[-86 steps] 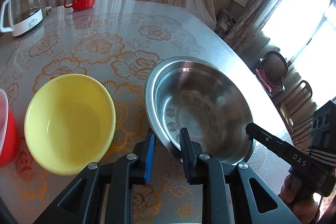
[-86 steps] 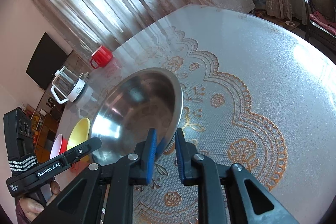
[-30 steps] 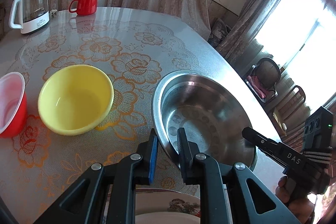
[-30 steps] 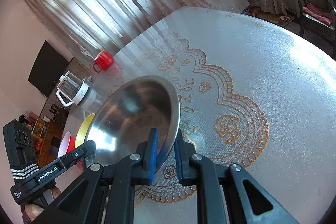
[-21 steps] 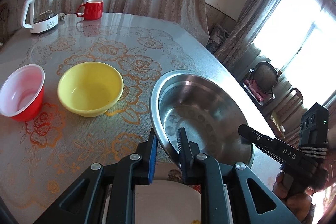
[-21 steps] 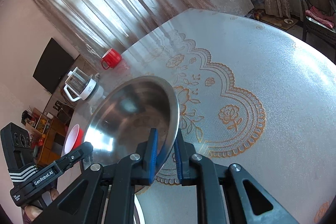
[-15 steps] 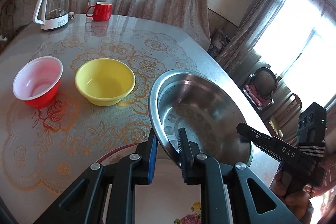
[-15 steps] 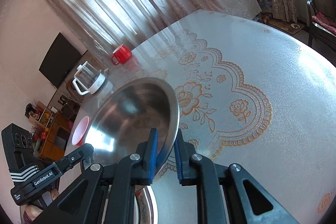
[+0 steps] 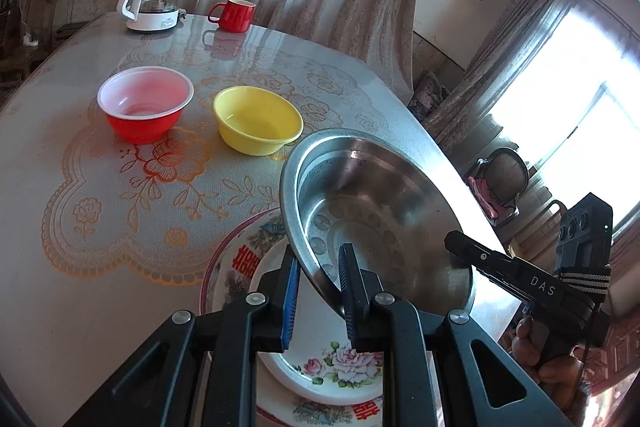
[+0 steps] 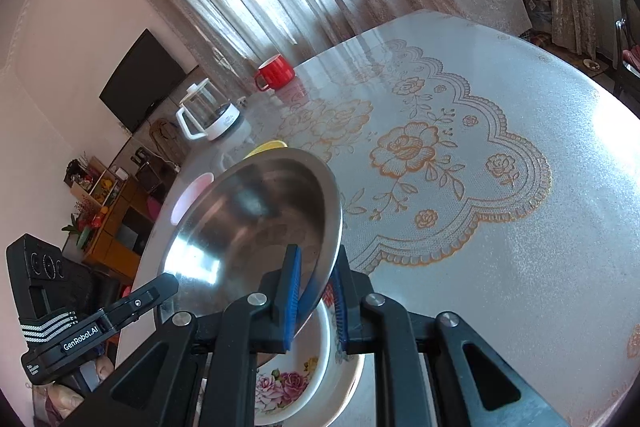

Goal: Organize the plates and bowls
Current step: 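Carry the steel bowl with both grippers over the plate stack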

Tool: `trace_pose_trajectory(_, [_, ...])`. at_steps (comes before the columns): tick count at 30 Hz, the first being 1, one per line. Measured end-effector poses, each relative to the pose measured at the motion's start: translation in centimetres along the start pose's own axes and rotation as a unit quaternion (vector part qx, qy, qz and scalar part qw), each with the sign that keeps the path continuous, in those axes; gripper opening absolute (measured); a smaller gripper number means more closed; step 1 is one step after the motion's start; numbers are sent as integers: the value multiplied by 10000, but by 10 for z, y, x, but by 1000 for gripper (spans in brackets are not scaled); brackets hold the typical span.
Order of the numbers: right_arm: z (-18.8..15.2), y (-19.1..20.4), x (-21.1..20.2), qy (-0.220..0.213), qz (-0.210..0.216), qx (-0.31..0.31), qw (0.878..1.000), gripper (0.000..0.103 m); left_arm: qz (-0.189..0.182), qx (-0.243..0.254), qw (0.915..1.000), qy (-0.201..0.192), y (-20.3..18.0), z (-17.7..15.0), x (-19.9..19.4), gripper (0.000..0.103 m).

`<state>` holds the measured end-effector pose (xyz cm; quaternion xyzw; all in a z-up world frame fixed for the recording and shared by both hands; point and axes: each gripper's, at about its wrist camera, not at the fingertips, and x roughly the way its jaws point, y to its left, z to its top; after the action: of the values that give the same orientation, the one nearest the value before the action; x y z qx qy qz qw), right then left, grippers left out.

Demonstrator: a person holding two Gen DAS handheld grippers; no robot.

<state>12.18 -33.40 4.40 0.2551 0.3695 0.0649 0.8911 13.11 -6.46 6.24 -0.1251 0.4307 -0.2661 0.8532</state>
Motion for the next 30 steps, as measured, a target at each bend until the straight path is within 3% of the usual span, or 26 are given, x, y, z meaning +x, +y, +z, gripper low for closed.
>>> trace_pose_trajectory(12, [-27, 17, 3, 358, 28, -215, 9991, 14, 142, -23, 9999, -12, 11, -33, -25, 20])
trace_pose_trajectory(19, [-40, 15, 12, 615, -87, -186, 9979, 15, 71, -275, 9993, 230, 21, -48, -20, 19])
trace_pose_trajectory(30, [-45, 14, 14, 644, -194, -228, 9975, 15, 247, -174, 9994, 158, 17, -53, -18, 21])
